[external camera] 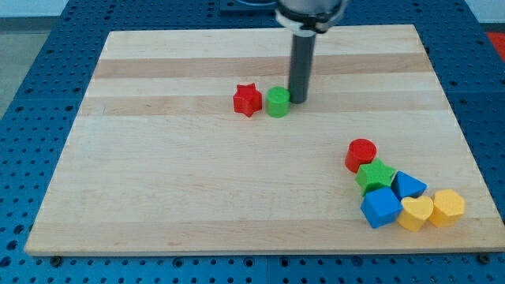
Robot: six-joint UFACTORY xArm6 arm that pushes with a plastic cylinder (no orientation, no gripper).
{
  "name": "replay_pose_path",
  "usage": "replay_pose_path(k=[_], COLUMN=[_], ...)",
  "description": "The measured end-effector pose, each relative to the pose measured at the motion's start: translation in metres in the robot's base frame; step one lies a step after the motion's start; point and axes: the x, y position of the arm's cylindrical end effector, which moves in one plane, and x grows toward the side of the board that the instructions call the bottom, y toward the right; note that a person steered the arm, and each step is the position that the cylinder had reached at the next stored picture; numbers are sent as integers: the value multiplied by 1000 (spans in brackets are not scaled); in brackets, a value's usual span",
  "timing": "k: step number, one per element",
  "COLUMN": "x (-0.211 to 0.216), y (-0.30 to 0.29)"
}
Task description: Separate the red circle from green star
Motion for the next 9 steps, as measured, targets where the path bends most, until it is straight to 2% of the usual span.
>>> replay_pose_path(k=[1,3,4,5,6,9], x=[0,12,50,94,113,126], y=[2,149,213,227,217,158])
